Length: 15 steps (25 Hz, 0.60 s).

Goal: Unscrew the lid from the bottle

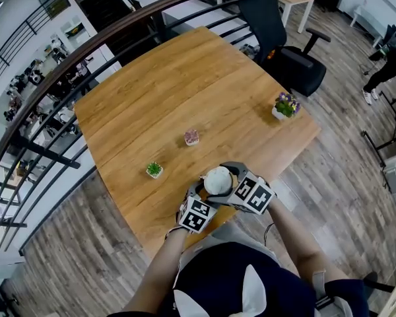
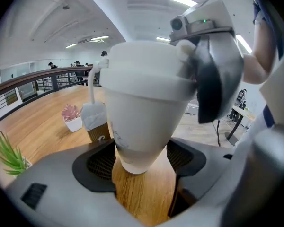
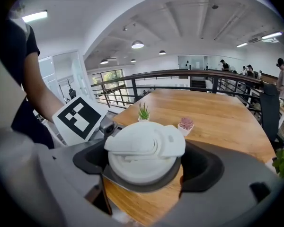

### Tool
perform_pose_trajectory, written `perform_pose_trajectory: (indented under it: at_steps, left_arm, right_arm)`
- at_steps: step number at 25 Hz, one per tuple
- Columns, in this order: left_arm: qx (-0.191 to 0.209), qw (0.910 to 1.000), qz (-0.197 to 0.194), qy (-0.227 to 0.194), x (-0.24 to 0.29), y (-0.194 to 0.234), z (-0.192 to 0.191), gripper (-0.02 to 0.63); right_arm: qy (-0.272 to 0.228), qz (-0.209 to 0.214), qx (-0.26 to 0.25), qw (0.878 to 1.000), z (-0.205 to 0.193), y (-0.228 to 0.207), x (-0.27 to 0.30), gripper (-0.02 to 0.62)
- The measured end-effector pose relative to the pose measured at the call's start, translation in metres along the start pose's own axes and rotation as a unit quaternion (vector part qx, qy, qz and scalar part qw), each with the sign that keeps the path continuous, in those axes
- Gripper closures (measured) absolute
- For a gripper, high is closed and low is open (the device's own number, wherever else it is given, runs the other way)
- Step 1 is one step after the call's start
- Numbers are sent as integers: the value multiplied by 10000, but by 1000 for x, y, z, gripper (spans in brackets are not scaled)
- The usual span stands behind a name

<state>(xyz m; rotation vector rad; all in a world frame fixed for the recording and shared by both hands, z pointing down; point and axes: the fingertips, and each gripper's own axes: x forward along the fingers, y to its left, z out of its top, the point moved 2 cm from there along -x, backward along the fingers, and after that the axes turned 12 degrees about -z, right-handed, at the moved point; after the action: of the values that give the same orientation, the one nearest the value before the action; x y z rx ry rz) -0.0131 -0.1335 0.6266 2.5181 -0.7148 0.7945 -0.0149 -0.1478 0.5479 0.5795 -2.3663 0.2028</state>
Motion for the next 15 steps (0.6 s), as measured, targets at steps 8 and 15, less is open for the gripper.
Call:
perform_pose_trajectory:
  at_steps: [8,15]
  left_arm:
    - [-15,10000,8,-35,2,0,-2,272]
    - [-20,10000,27,-10,0,0,-2,272]
  right_arm:
    - [-348,66,218,9991,10,-3,-6,133]
    - [-490,-36,424,9979,18,-11,-16,133]
